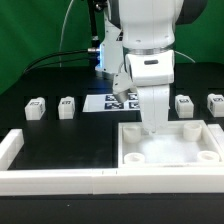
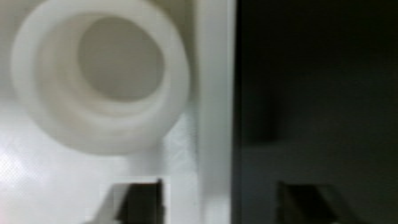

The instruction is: Assemble one leg

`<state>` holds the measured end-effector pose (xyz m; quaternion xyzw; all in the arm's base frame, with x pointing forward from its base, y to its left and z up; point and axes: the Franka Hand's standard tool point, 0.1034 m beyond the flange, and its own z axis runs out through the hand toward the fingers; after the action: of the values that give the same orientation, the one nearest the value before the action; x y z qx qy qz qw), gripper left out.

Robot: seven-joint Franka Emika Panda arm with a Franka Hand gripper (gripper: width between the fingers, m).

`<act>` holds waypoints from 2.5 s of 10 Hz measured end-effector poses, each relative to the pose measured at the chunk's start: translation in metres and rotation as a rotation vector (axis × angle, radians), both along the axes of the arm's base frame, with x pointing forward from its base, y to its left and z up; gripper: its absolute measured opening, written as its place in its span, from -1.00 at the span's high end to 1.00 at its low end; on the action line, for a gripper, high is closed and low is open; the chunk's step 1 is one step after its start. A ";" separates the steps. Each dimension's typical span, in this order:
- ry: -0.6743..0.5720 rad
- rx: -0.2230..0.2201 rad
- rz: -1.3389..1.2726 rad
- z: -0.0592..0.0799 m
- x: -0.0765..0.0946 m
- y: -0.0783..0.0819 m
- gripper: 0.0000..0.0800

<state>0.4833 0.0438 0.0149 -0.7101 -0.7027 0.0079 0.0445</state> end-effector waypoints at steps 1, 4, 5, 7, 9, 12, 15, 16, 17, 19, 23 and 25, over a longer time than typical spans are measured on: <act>0.000 0.000 0.000 0.000 0.000 0.000 -0.20; 0.000 0.000 0.000 0.000 0.000 0.000 -0.60; 0.000 0.000 0.000 0.000 0.000 0.000 -0.62; -0.008 -0.002 -0.009 0.007 0.001 0.003 -0.62; -0.006 -0.014 -0.021 0.024 -0.006 0.003 -0.62; -0.021 -0.045 -0.116 0.054 -0.030 -0.003 -0.62; -0.013 -0.047 -0.158 0.051 -0.032 -0.004 -0.62; -0.010 -0.050 -0.218 0.051 -0.032 -0.003 -0.62; -0.006 -0.056 -0.320 0.051 -0.032 -0.003 -0.62; 0.000 -0.063 -0.573 0.048 -0.037 -0.003 -0.62; 0.046 -0.090 -1.116 0.044 -0.057 0.027 -0.62; 0.065 -0.101 -1.312 0.043 -0.063 0.051 -0.62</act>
Offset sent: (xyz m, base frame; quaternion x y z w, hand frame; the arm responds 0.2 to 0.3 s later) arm -0.0008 0.0033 0.0014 -0.0041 -0.0003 0.0037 1.0000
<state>0.4206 0.0951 0.0583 -0.9917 -0.1209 0.0335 0.0282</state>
